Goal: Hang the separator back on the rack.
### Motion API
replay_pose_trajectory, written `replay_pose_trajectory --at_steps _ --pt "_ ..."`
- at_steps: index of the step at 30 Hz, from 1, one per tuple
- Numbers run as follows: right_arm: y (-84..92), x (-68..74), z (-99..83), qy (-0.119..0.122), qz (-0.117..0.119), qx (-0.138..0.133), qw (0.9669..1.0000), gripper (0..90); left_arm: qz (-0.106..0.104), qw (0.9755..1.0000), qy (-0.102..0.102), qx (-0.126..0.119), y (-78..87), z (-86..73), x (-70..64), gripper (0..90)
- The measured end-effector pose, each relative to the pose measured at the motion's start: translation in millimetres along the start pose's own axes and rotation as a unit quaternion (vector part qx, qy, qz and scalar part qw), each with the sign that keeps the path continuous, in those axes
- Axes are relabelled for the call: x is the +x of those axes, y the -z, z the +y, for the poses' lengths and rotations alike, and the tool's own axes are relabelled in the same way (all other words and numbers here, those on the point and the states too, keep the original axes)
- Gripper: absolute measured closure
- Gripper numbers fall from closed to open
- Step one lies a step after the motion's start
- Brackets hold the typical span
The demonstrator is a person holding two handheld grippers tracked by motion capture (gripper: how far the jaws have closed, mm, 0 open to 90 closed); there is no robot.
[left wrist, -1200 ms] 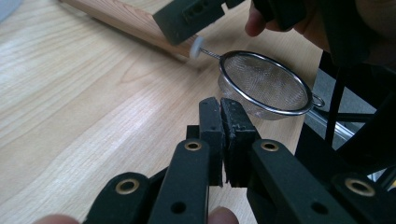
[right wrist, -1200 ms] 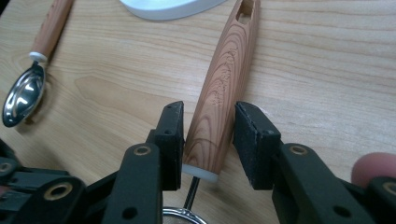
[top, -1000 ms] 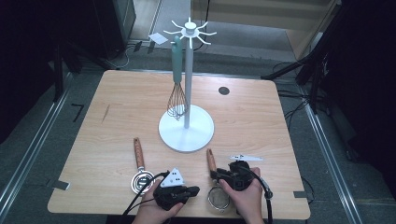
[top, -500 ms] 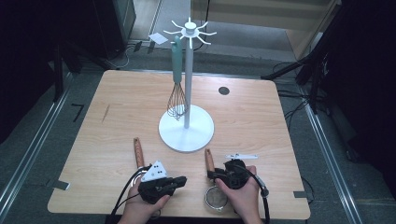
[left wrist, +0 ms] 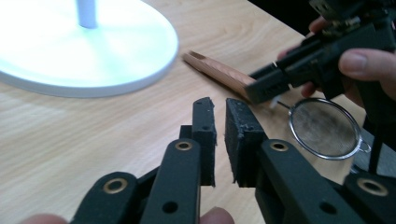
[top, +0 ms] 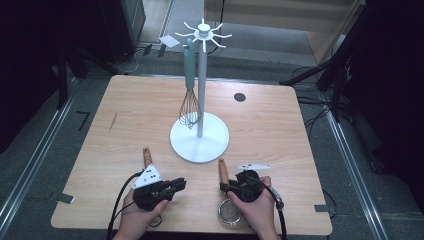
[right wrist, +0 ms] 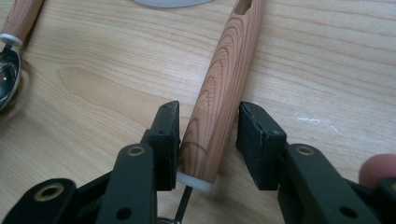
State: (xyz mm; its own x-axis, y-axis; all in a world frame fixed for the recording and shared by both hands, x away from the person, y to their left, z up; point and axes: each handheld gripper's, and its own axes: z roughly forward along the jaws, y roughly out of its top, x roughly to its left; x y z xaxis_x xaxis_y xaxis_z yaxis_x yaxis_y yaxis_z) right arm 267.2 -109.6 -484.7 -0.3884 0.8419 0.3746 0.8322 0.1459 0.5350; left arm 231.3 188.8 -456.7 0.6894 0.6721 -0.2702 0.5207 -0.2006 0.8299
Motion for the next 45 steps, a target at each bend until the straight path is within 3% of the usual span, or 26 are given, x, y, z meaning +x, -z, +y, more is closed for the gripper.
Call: replay_pose_trajectory --at_steps 11,19,25,32,38,45 --pt "-0.3 -1.0 1.7 0.006 -0.013 0.004 0.9999 65.9 0.039 0.9984 0.022 -0.035 24.4 4.2 29.9 75.5" --pt "2.4 -7.7 2.6 0.003 -0.019 0.002 0.9998 66.1 0.077 0.9944 0.045 -0.056 43.4 5.1 60.0 73.4" --pt "5.1 -11.1 3.2 -0.002 -0.017 -0.003 0.9998 63.1 0.109 0.9887 0.072 -0.073 57.4 2.2 86.7 70.4" --pt "12.7 -14.2 6.7 -0.009 -0.016 -0.014 0.9997 60.9 0.151 0.98 0.089 -0.094 71.5 -3.2 114.4 62.4" --pt "15.5 -14.8 10.7 -0.003 -0.018 -0.015 0.9997 61.3 0.187 0.9726 0.105 -0.09 76.0 -6.6 127.9 44.2" --pt "16.7 -11.7 15.3 -0.002 -0.022 -0.006 0.9997 62.8 0.223 0.9676 0.108 -0.049 68.9 -8.1 133.5 18.5"
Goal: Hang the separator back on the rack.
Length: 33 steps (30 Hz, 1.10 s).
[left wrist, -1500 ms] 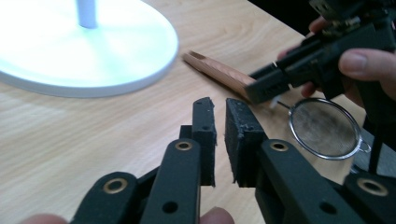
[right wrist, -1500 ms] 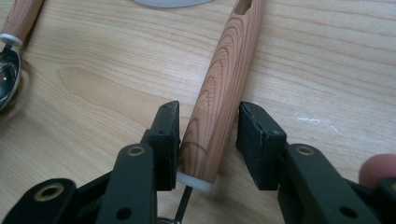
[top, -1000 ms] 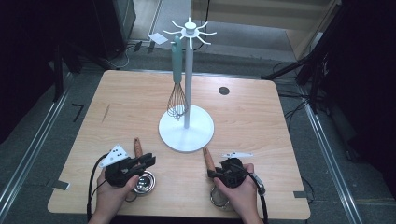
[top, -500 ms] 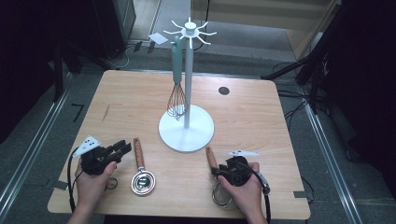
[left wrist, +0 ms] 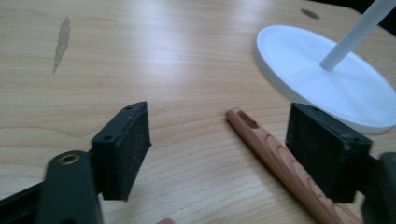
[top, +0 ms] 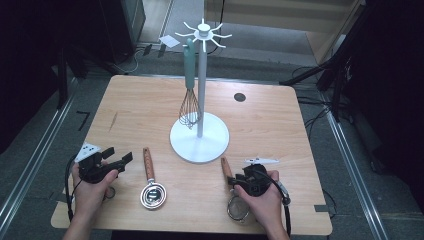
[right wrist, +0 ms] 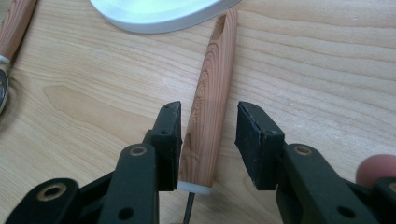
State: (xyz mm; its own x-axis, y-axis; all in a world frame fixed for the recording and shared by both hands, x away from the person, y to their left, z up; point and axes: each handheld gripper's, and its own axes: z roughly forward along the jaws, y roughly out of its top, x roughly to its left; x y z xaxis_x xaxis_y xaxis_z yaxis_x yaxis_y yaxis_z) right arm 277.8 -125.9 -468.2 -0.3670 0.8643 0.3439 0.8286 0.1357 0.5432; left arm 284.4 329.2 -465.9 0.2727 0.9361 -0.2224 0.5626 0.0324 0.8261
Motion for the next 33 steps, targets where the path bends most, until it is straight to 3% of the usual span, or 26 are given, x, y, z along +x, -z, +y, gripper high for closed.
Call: replay_pose_trajectory --at_steps 12,21,33 --pt "-12.5 9.5 7.2 0.011 -0.015 0.027 0.9995 64.5 0.03 0.9995 0.001 0.01 -1.0 -1.1 8.5 14.8" --pt "-19.7 11.7 6.0 0.018 -0.035 0.043 0.9983 64.7 0.032 0.9994 0.003 0.012 -1.9 -1.2 8.9 15.0" --pt "-21.8 19.8 3.2 0.053 -0.072 0.044 0.995 66.8 0.036 0.9993 0.001 0.014 -2.8 -1.4 9.1 15.2"
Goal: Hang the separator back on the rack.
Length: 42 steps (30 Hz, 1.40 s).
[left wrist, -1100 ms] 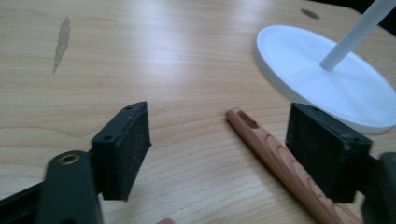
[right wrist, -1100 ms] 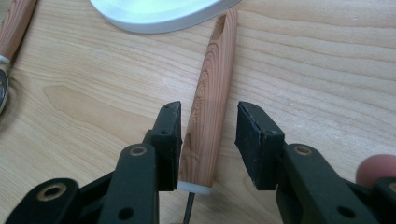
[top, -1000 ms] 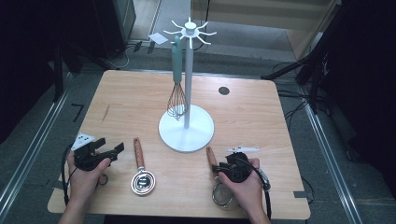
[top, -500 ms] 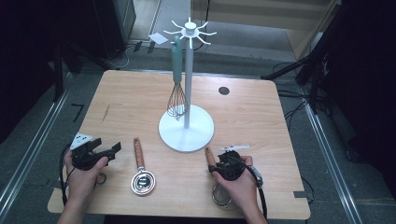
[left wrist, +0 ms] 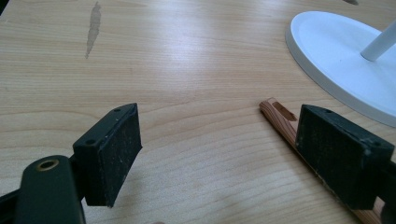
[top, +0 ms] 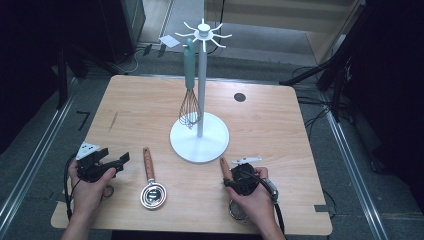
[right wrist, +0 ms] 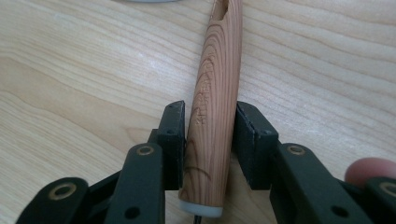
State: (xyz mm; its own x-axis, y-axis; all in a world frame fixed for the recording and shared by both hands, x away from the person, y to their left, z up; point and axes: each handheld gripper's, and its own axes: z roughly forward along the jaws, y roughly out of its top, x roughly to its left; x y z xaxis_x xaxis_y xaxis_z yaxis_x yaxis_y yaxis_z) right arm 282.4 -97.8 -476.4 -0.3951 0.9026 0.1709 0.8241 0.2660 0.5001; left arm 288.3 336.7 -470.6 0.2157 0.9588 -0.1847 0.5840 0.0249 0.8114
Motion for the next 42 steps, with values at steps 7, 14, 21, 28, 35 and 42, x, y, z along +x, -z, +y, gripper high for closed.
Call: replay_pose_trajectory --at_steps 7,14,21,28,35,42 --pt "-0.3 2.5 -1.4 0.032 -0.011 -0.003 0.9994 70.2 0.0 1.0 0.001 -0.001 0.5 0.2 0.5 15.6" --pt "0.6 -2.5 -0.3 0.023 0.023 0.007 0.9994 71.8 0.001 1.0 0.002 -0.001 0.5 0.3 1.1 15.8" --pt "1.0 -3.2 -0.9 0.023 0.023 0.006 0.9995 72.3 -0.001 1.0 0.003 -0.001 0.1 0.5 0.8 16.2" --pt "3.7 -3.1 -2.5 0.023 0.022 -0.005 0.9995 72.3 -0.002 1.0 0.003 -0.004 0.6 0.6 1.8 16.4" --pt "6.7 -5.9 -4.3 0.023 0.027 -0.025 0.9991 72.4 -0.005 1.0 0.003 -0.005 0.5 0.7 1.5 17.1" --pt "11.2 -10.4 -5.7 0.01 0.042 -0.046 0.998 72.5 -0.007 1.0 0.003 -0.006 0.7 0.7 1.6 20.3"
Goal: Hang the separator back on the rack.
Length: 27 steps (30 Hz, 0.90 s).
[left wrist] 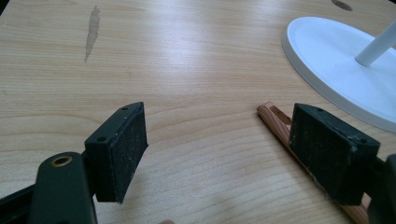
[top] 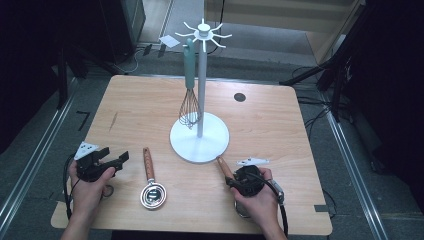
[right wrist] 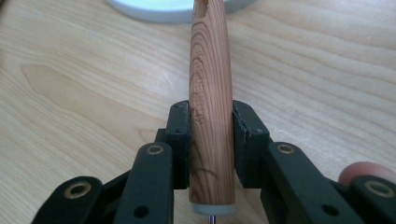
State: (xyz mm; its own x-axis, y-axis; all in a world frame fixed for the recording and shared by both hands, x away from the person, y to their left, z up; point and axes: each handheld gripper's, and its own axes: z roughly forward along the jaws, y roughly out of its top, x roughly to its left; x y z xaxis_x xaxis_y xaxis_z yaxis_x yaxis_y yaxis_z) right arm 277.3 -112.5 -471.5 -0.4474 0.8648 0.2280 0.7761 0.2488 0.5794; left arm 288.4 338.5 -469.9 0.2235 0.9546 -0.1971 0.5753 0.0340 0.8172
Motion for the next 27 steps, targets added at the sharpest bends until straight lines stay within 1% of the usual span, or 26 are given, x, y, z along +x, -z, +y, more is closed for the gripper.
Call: replay_pose_trajectory --at_steps 3,7,10,12,14,15,16,17,18,19,23,25,27 --pt "3.5 -1.2 0.1 -0.001 0.006 -0.017 0.9998 72.5 0.001 1.0 0.0 -0.001 0.0 0.1 0.2 19.7" --pt "6.6 0.0 -0.1 0.001 0.009 -0.038 0.9993 72.5 0.006 1.0 -0.001 -0.004 0.2 0.5 -0.3 15.3" --pt "9.4 0.8 0.1 0.009 0.012 -0.056 0.9983 72.4 0.004 1.0 0.002 -0.006 1.0 0.9 -0.1 14.0" --pt "12.0 1.3 0.4 0.01 0.017 -0.069 0.9974 72.4 0.008 1.0 0.001 -0.006 1.1 0.8 0.3 12.9" --pt "14.2 1.4 0.7 0.011 0.02 -0.082 0.9964 72.4 0.009 0.9999 0.007 -0.006 1.1 0.9 1.3 12.4" --pt "16.3 1.7 1.0 0.009 0.025 -0.089 0.9957 72.4 0.007 0.9999 0.008 -0.006 1.1 0.9 2.0 12.3" --pt "17.7 1.9 1.3 0.009 0.03 -0.094 0.9951 72.4 0.0 0.9999 0.011 -0.005 1.5 0.8 3.2 12.0" --pt "20.2 2.3 1.7 0.011 0.035 -0.105 0.9938 72.4 -0.009 0.9999 0.013 -0.005 2.0 0.6 4.3 11.9" --pt "22.0 2.6 1.9 0.012 0.036 -0.11 0.9931 72.4 -0.02 0.9997 0.013 -0.007 2.6 0.2 5.4 11.7" --pt "23.9 3.1 2.6 0.015 0.037 -0.118 0.9922 72.4 -0.026 0.9996 0.013 -0.006 2.5 0.1 6.0 10.6" --pt "31.1 4.3 5.2 0.018 0.043 -0.146 0.9882 72.4 -0.026 0.9996 0.007 0.0 0.2 -0.7 3.8 10.4" --pt "33.0 4.8 5.8 0.021 0.044 -0.154 0.9868 72.4 -0.023 0.9997 0.004 0.001 -0.4 -1.0 2.7 10.4" --pt "35.2 5.4 6.6 0.023 0.05 -0.162 0.9853 72.4 -0.02 0.9998 0.001 0.002 -0.5 -1.3 2.6 10.4"
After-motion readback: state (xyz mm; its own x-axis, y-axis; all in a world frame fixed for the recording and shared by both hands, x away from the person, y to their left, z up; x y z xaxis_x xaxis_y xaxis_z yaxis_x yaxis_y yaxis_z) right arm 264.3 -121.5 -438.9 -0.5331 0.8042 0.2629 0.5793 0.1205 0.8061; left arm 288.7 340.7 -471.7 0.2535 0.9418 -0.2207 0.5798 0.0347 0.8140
